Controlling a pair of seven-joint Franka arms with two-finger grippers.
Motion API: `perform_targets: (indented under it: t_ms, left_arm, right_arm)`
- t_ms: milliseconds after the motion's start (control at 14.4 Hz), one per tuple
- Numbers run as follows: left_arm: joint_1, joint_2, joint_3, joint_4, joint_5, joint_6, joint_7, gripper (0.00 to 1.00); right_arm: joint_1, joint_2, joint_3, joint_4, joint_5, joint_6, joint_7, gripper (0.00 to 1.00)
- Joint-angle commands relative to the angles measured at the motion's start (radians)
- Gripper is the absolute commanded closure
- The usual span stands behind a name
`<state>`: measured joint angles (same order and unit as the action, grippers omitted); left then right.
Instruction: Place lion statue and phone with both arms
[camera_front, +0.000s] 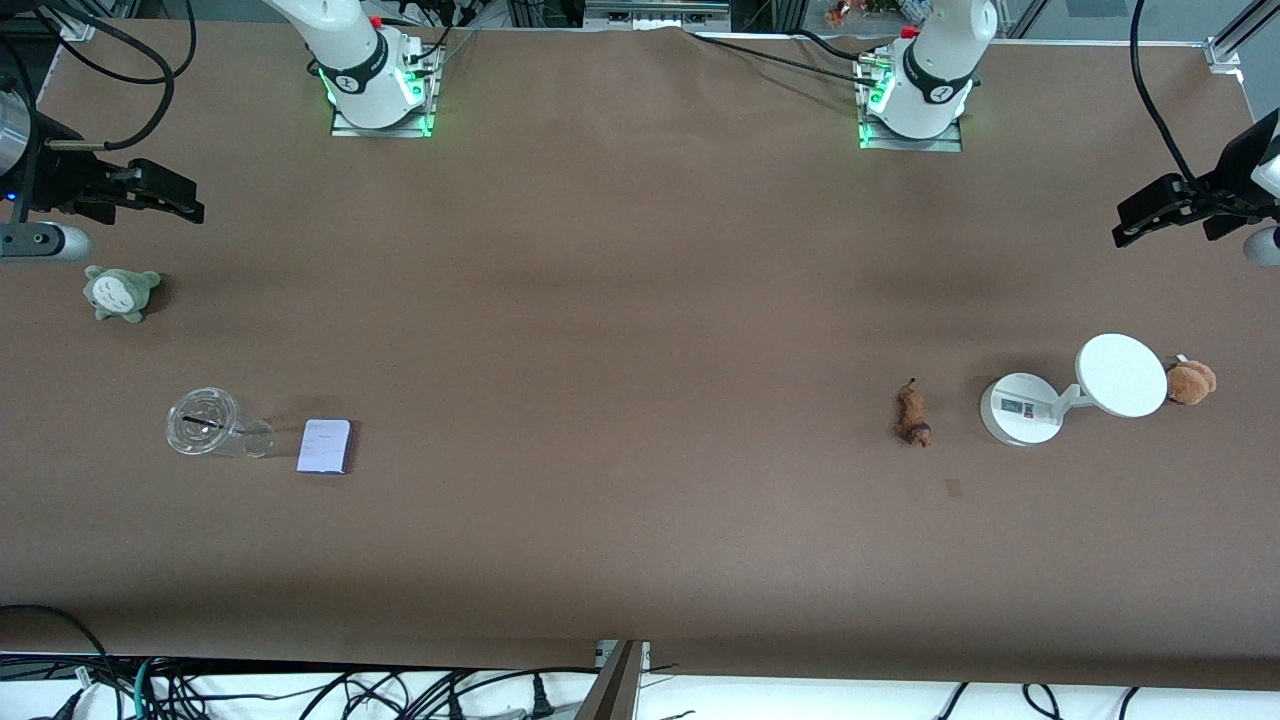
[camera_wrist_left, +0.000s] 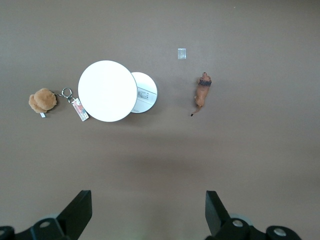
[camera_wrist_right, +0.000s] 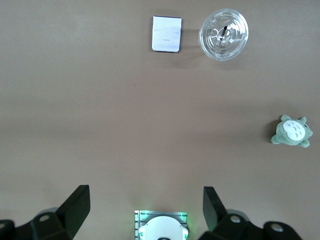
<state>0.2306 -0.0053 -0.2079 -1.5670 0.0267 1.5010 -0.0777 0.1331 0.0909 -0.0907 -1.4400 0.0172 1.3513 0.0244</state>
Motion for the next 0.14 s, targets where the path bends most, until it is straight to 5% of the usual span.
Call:
perform_targets:
  t_ms: [0,69]
  left_arm:
    - [-0.001,0.010,-0.004,0.025,0.018,-0.004,-0.013,0.00]
    - [-0.001,0.010,-0.004,0.025,0.018,-0.004,-0.013,0.00]
  right_arm:
    - [-0.004,0.010,0.012,0.023,-0.017,-0.004,-0.006,0.00]
    - [-0.003,0.010,0.016,0.023,-0.016,-0.004,-0.006,0.00]
